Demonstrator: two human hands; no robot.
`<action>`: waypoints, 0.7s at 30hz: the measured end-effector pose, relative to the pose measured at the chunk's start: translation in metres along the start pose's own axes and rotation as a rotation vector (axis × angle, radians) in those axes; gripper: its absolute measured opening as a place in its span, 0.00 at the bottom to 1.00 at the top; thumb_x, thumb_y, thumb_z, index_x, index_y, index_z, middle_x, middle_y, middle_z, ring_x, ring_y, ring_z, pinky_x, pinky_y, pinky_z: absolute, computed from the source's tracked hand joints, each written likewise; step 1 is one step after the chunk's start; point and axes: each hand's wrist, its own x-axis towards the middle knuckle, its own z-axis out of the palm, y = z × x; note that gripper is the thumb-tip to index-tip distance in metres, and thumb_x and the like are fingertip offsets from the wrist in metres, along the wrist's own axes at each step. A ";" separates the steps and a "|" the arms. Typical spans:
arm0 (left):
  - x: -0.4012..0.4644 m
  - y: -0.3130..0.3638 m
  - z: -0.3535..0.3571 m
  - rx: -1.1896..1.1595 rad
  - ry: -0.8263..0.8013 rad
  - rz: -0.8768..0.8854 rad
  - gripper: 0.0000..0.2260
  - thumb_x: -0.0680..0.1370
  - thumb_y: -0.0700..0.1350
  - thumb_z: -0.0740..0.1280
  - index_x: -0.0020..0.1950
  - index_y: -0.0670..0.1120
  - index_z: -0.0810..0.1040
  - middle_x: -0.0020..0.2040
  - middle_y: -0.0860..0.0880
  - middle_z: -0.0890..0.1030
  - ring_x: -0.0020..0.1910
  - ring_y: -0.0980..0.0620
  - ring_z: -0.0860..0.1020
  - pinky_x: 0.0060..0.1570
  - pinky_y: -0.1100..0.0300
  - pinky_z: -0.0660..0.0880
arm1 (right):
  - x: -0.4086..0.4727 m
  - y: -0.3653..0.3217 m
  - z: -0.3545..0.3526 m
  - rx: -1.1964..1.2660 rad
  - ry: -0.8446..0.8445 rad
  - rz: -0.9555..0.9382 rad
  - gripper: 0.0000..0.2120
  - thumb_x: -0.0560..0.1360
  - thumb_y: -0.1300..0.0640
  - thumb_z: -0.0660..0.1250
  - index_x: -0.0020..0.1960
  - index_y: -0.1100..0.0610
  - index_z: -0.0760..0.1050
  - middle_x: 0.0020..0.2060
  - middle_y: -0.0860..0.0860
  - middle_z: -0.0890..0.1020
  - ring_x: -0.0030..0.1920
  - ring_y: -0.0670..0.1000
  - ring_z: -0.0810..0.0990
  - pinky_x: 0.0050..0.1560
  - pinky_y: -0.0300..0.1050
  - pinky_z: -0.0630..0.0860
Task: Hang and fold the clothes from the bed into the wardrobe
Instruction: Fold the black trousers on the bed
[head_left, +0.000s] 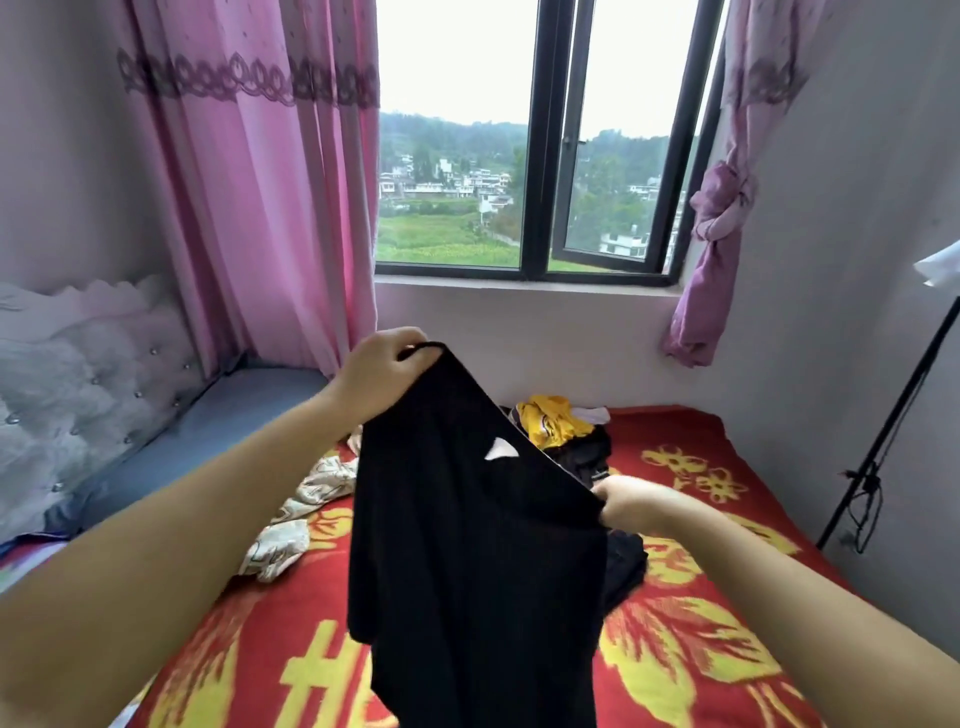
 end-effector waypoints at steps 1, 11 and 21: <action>0.000 -0.010 -0.009 -0.042 -0.029 -0.063 0.07 0.79 0.47 0.66 0.41 0.49 0.79 0.35 0.57 0.79 0.35 0.61 0.76 0.37 0.72 0.69 | 0.001 0.012 -0.007 0.075 0.062 0.022 0.10 0.73 0.65 0.58 0.47 0.63 0.78 0.33 0.53 0.74 0.26 0.47 0.66 0.25 0.37 0.63; -0.019 -0.061 -0.067 -0.386 -0.189 -0.281 0.14 0.73 0.56 0.67 0.49 0.48 0.83 0.47 0.44 0.84 0.46 0.47 0.81 0.46 0.60 0.78 | -0.031 -0.008 -0.087 0.917 0.112 -0.495 0.13 0.78 0.63 0.60 0.45 0.54 0.82 0.41 0.53 0.83 0.40 0.48 0.81 0.37 0.37 0.77; -0.023 -0.063 -0.091 -0.396 -0.171 -0.312 0.20 0.71 0.63 0.70 0.51 0.47 0.83 0.46 0.46 0.84 0.42 0.52 0.83 0.39 0.65 0.78 | -0.048 -0.006 -0.117 0.592 0.145 -0.514 0.09 0.74 0.54 0.68 0.51 0.55 0.83 0.47 0.54 0.85 0.48 0.55 0.83 0.48 0.39 0.78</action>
